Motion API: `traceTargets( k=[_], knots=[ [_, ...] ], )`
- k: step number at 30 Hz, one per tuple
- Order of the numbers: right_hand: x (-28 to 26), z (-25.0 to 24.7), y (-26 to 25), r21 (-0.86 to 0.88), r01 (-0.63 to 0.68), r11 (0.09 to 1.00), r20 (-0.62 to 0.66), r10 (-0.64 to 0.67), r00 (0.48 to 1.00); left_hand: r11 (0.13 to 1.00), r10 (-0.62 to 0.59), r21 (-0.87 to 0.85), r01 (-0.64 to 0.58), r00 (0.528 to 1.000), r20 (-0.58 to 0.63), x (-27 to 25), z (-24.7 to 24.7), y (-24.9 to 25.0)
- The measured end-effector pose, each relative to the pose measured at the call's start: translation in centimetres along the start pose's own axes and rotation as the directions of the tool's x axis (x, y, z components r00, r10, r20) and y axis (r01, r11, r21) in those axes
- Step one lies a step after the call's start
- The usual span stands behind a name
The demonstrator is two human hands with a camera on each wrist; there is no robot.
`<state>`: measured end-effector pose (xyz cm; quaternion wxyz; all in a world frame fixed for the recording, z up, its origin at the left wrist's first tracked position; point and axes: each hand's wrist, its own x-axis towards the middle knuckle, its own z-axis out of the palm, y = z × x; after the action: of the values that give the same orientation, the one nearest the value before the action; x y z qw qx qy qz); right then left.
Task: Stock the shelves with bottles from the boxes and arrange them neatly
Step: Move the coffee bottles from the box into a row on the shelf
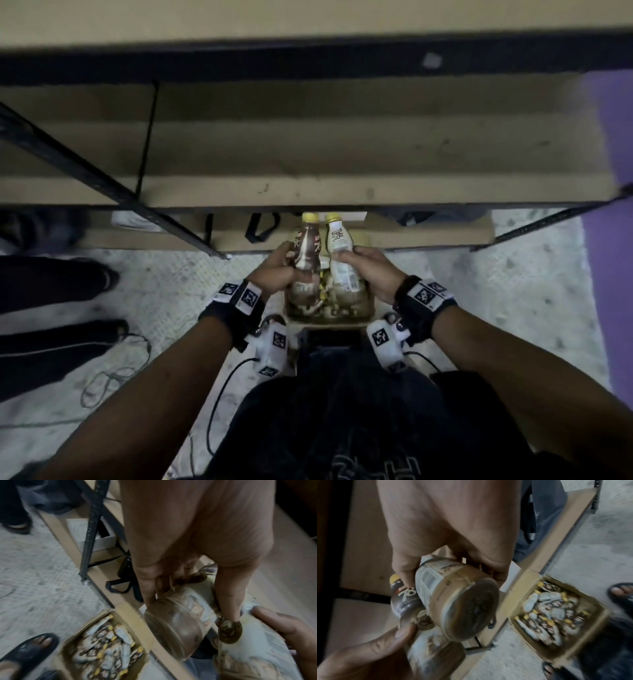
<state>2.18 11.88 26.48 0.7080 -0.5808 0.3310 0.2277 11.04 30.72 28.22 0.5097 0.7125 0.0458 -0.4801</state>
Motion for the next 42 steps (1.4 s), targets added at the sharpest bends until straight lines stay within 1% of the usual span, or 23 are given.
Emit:
traceTargets(
  k=[2,4,7,10,13,15,19,23,25,28,31,33,36,40,42],
  knots=[
    [-1.2,-1.2,-2.3,0.013,0.094,0.995,0.003,-0.094,0.996,0.998,0.068,-0.007,-0.068,0.998,0.014,-0.7,0.8,2.7],
    [-2.4,-2.2,-4.8,-0.009,0.199,0.980,0.000,-0.199,0.980,0.989,0.151,-0.005,-0.151,0.988,0.038,-1.4,1.6,5.3],
    [-4.2,-3.8,-8.7,-0.015,0.339,0.941,0.033,-0.339,0.940,0.966,0.258,-0.029,-0.257,0.965,0.039,-2.7,2.5,9.5],
    [-6.2,-5.3,-12.4,-0.020,0.449,0.894,0.070,-0.446,0.892,0.932,0.359,-0.064,-0.357,0.933,0.018,-4.4,3.4,13.5],
    [-8.0,-6.6,-15.8,-0.048,0.554,0.831,0.121,-0.546,0.829,0.889,0.456,-0.043,-0.456,0.890,-0.012,-6.3,4.5,17.0],
    [-9.2,-7.4,-18.1,-0.079,0.607,0.790,0.176,-0.589,0.789,0.857,0.513,-0.041,-0.513,0.858,-0.026,-7.7,5.2,19.0],
    [-11.7,-8.8,-23.0,-0.108,0.702,0.704,0.320,-0.644,0.695,0.787,0.615,0.007,-0.617,0.784,-0.082,-10.4,6.1,22.8],
    [-13.4,-9.1,-27.6,-0.106,0.769,0.631,0.406,-0.678,0.612,0.723,0.685,0.036,-0.689,0.711,-0.160,-12.4,6.2,26.2],
    [-14.1,-8.7,-29.7,-0.117,0.790,0.602,0.423,-0.689,0.588,0.690,0.719,0.077,-0.720,0.670,-0.183,-13.3,5.8,27.8],
    [-14.7,-7.6,-32.4,-0.136,0.819,0.557,0.413,-0.720,0.558,0.626,0.776,0.155,-0.764,0.592,-0.219,-14.4,4.3,30.4],
    [-14.3,-6.2,-34.7,-0.156,0.850,0.503,0.384,-0.762,0.521,0.577,0.814,0.183,-0.796,0.540,-0.217,-14.7,2.2,32.6],
    [-13.6,-5.3,-36.4,-0.172,0.857,0.485,0.360,-0.779,0.513,0.562,0.826,0.227,-0.795,0.524,-0.208,-14.5,0.7,34.1],
    [-12.0,-3.7,-39.2,-0.240,0.854,0.462,0.330,-0.789,0.519,0.559,0.829,0.300,-0.773,0.522,-0.200,-13.6,-2.1,36.6],
    [-8.5,-1.1,-43.1,-0.333,0.841,0.427,0.314,-0.791,0.525,0.552,0.827,0.465,-0.692,0.526,-0.199,-11.8,-7.1,40.0],
    [-6.5,0.5,-45.1,-0.383,0.831,0.403,0.289,-0.802,0.522,0.556,0.822,0.512,-0.654,0.525,-0.222,-10.5,-10.1,41.7]
  ],
)
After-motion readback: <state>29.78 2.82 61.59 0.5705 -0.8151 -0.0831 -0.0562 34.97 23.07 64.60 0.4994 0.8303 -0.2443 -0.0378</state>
